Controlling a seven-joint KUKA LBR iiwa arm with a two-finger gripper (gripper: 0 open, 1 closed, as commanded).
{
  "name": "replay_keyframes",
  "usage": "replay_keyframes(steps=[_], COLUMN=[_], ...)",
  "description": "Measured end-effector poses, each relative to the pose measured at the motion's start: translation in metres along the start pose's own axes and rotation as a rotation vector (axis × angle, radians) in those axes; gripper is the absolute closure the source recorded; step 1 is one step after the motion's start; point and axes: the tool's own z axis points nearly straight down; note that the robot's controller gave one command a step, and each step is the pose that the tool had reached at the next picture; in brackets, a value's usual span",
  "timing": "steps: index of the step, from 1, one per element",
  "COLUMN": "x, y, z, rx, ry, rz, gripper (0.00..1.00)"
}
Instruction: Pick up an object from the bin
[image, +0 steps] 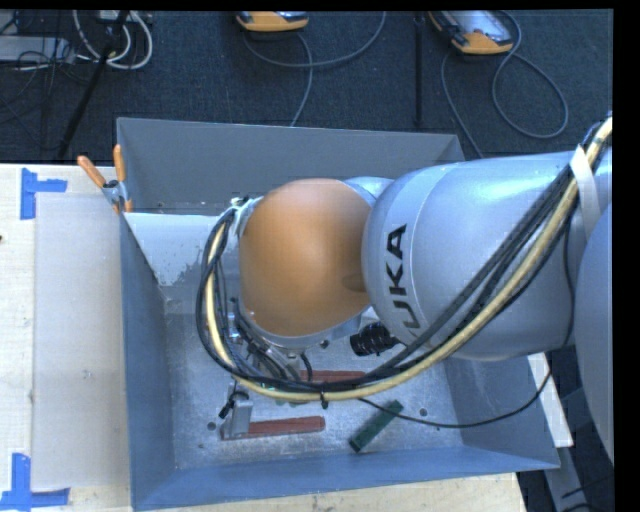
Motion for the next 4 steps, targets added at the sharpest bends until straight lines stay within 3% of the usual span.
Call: replay_keyframes(steps=[1,2,3,4], x=[-0.016,-0.010,-0.012,-0.005], y=[-0.052,-0.066,-0.065,-0.072], z=[0.092,0.156,0.153,0.000], rx=[0.003,0.001,-0.002,-0.003], ry=[-0.001,-0.001,-0.006,-0.016], rz=[-0.085,-0.109,-0.106,-0.144], gripper=[0.00,0.00,1.00,1.00])
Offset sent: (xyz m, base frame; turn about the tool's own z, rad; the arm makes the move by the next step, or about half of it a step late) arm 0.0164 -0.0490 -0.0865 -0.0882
